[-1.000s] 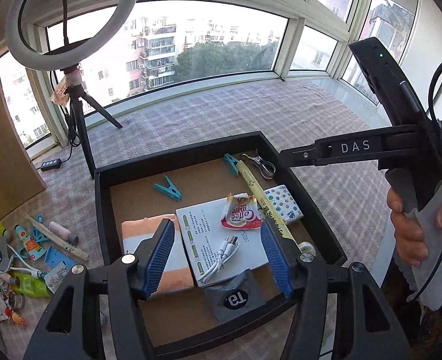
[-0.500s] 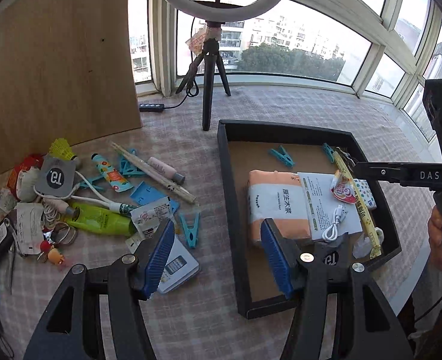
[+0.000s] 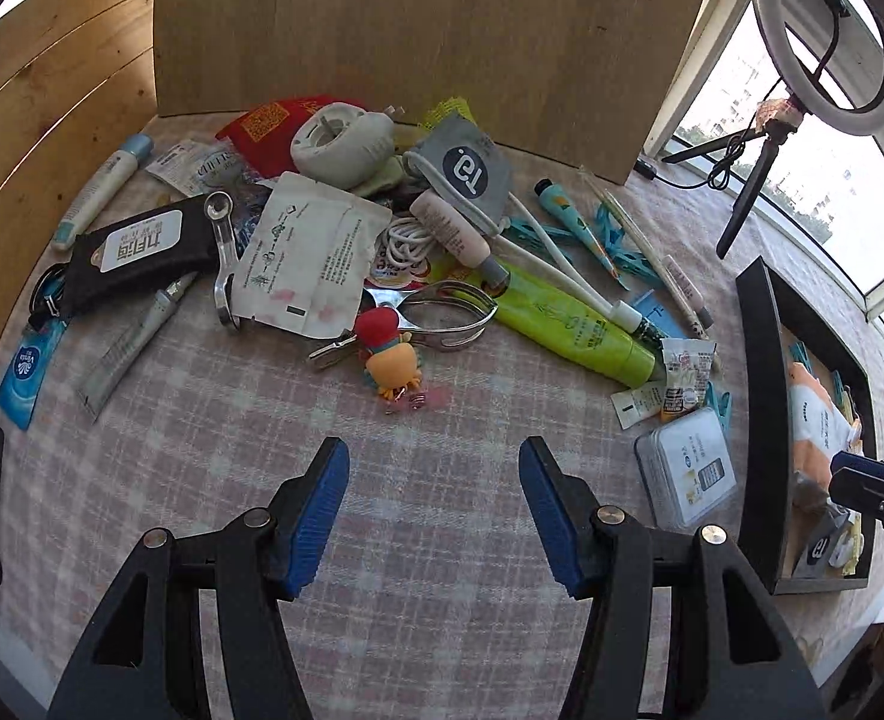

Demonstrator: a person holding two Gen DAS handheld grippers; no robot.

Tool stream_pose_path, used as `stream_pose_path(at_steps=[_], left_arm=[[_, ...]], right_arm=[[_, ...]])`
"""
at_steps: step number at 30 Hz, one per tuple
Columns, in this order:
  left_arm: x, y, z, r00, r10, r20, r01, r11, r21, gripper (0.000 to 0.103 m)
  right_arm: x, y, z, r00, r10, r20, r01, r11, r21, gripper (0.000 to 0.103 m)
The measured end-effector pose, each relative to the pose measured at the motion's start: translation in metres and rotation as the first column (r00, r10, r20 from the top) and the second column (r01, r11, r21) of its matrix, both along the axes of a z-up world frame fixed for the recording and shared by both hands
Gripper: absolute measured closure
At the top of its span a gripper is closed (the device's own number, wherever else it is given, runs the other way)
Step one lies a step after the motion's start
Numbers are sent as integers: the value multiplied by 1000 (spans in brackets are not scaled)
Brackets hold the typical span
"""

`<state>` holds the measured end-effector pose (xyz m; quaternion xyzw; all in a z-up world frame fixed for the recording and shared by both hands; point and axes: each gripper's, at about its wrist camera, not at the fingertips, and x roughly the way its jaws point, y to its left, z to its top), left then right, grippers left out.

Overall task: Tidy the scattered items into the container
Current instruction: 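Grasp the clear plastic box with the right tool while the left grasps the toy keychain, then carry the plastic box and toy keychain into the tray and open both tools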

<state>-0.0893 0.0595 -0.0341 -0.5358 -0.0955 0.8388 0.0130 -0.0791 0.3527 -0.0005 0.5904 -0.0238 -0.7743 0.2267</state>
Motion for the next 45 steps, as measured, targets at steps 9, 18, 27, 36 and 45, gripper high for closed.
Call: stream_pose_path(at_steps=[9,18,27,36,45], left_arm=[[-20,-14,-36,997,52,60,-55,997,58,46],[-43,-23,-50,991,115,74,-121,990,78,47],[-50,-13,-48,992,119,48,-119,993,-9,57],[-35,-22,-47,994,105,43,-106,994,20,80],[-1,-37,-40,994,99,53,-103,991,88,80]], right_arm=[[-15,-52,-50,996,26,83,-41,984,172,47],[-19,-66,-64,996,37,76,-54,970,237,35],[-25,-79,-73,994,68,81,-89,951,298,29],[-16,-76,-91,988,57,143,-95,957,274,33],[-5,-56,-78,983,30,180,-62,983,174,34]])
